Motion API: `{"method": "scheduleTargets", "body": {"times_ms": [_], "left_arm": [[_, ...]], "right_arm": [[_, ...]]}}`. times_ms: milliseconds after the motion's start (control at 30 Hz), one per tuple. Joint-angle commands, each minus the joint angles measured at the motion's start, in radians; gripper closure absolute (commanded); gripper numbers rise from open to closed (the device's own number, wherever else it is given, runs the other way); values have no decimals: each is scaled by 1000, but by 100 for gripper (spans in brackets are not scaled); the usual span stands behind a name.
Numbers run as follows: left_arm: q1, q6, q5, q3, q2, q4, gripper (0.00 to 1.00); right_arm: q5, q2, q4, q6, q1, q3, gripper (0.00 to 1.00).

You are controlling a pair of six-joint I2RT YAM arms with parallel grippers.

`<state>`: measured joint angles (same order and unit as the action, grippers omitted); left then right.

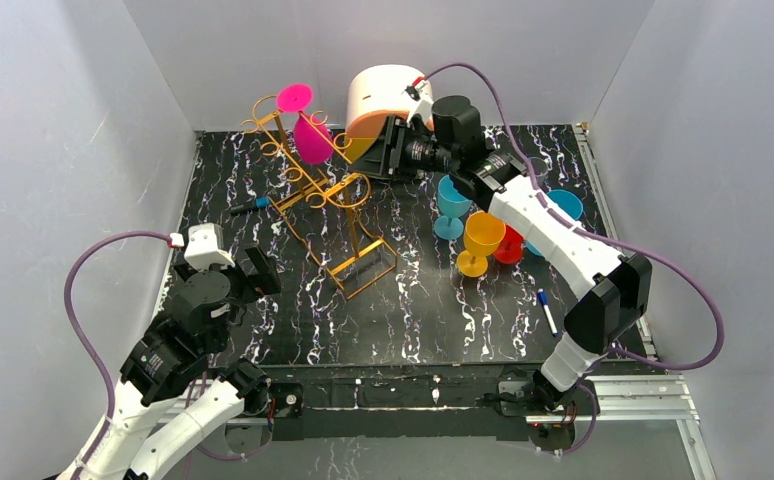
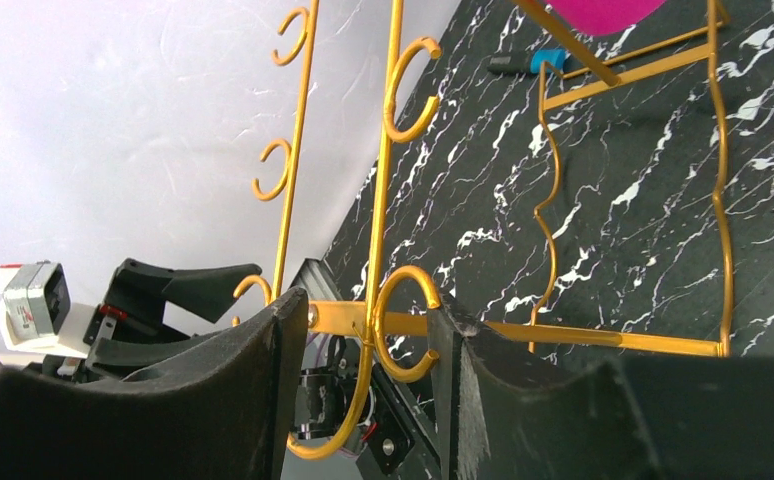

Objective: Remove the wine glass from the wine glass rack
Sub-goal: Adjust the wine rack at the center of the board.

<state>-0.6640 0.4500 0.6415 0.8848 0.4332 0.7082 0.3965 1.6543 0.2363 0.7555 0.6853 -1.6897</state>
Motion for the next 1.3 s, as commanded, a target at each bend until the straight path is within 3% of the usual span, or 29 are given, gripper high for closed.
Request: {"method": "scheduleTargets", "body": {"times_ms": [0,400,667,933,1267], "left_arm": [[0,10,45,8,-3,8,2],[0,19,35,-14,-15,-1,2],[0,23,35,-16,-23,5,2],[0,21,12,-11,-1,15,2],[0,23,22,-17,-28,13,2]], "right_arm": [[3,-56,-9,-37,60,-42,45],[-80,-88,-22,-77,161,-20,42],[-386,-97,-94,-122,157,11,33],[-409,24,-106,-102,138,-124,31],[-325,3,-100,-54,140,-96,44]]}}
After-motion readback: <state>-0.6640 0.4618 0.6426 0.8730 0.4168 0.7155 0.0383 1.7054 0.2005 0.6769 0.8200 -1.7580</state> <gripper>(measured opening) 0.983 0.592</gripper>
